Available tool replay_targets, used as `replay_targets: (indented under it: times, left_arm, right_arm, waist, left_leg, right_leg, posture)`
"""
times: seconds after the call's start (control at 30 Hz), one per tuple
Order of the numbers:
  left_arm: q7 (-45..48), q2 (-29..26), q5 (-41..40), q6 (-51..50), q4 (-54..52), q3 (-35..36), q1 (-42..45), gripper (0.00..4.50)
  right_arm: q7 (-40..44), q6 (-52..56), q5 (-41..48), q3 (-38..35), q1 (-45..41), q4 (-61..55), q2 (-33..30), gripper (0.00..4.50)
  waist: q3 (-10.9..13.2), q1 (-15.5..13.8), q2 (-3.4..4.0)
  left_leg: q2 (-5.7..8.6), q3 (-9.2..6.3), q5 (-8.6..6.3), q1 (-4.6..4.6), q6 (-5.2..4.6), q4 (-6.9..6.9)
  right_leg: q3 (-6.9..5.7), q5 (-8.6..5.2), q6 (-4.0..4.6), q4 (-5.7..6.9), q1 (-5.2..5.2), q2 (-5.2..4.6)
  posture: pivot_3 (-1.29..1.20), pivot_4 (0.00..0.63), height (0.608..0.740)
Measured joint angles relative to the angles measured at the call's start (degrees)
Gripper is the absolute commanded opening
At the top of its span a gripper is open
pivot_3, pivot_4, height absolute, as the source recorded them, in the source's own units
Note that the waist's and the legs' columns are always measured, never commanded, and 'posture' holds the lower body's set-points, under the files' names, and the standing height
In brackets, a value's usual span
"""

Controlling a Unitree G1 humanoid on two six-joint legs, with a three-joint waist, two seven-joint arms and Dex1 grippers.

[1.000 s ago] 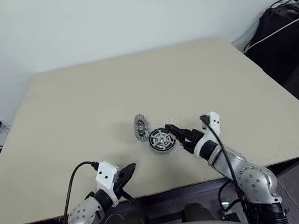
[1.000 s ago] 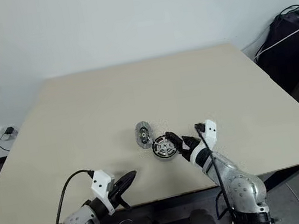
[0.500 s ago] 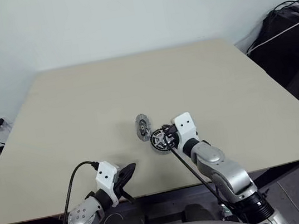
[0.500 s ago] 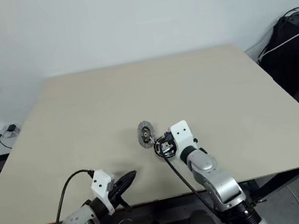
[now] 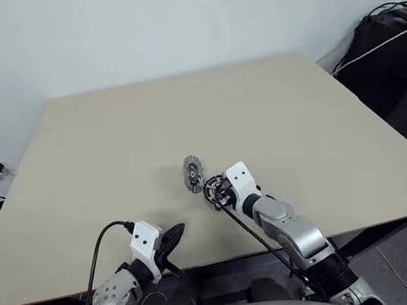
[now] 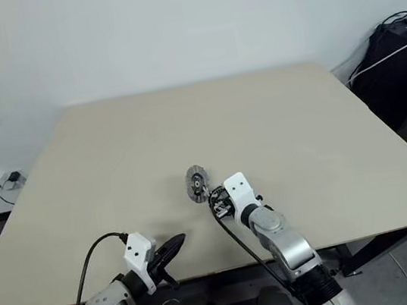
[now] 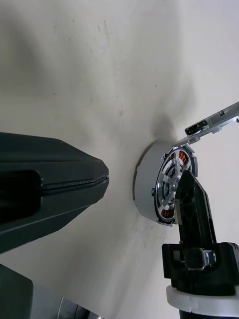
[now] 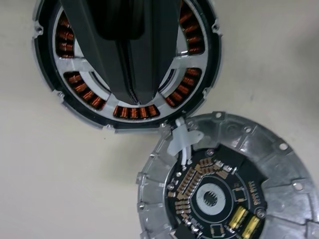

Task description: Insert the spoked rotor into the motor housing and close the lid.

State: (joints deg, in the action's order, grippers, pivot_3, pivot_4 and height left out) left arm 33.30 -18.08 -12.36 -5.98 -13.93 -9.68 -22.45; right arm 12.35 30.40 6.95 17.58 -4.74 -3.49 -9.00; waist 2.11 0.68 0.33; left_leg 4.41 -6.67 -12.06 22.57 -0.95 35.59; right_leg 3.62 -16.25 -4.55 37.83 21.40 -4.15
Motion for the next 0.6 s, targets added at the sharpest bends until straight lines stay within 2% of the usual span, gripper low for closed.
replay_targets:
  times: [0.17, 0.3, 0.4, 0.5, 0.6]
  left_arm:
    - [-0.1, 0.0, 0.0, 0.0, 0.0, 0.0, 0.1, 0.0]
    - [0.0, 0.1, 0.0, 0.0, 0.0, -0.1, 1.0, 0.0]
    - [0.1, 0.6, 0.0, 0.0, 0.3, -0.5, 2.0, 0.0]
    - [0.1, 1.0, 0.0, 0.0, 0.4, -1.0, 2.6, 0.0]
    - [0.1, 1.2, 0.0, 0.0, 0.5, -1.2, 2.9, 0.0]
  right_arm:
    - [2.2, 1.1, 0.2, -1.2, -0.7, -4.3, -1.6, 0.03]
    - [10.0, -1.4, -2.8, 1.1, -5.7, -11.3, -11.6, 0.03]
    - [19.3, -4.2, -7.0, 6.7, -9.9, -13.5, -21.3, 0.03]
    - [25.5, -5.4, -9.8, 10.9, -11.2, -13.1, -24.9, 0.03]
    - [30.9, -7.6, -12.9, 14.2, -13.7, -10.9, -26.8, 0.95]
  waist:
    - [0.1, 0.0, 0.05]
    - [0.1, 0.0, 0.06]
    - [0.0, -0.1, -0.03]
    - [0.1, -0.1, -0.08]
    - [0.1, -0.1, -0.14]
  left_leg:
    - [0.02, 0.0, 0.0, 0.04, 0.0, 0.04]
    - [0.04, 0.0, 0.0, 0.07, 0.0, 0.08]
    - [0.02, -0.03, 0.0, 0.06, 0.0, 0.07]
    - [0.01, -0.04, 0.01, 0.06, -0.01, 0.07]
    - [0.02, -0.05, 0.0, 0.06, -0.01, 0.15]
  right_leg:
    - [0.0, 0.01, -0.01, 0.0, 0.02, -0.02]
    - [-0.05, 0.02, -0.04, -0.04, 0.01, -0.02]
    - [-0.13, 0.02, -0.03, -0.05, -0.01, -0.02]
    - [-0.14, 0.02, -0.03, -0.04, -0.02, -0.03]
    - [-0.13, 0.03, -0.04, -0.03, -0.07, -0.04]
  posture:
    - [0.0, 0.0, 0.74]
    - [0.0, 0.0, 0.74]
    - [0.0, 0.0, 0.74]
    - [0.0, 0.0, 0.74]
    - [0.0, 0.0, 0.74]
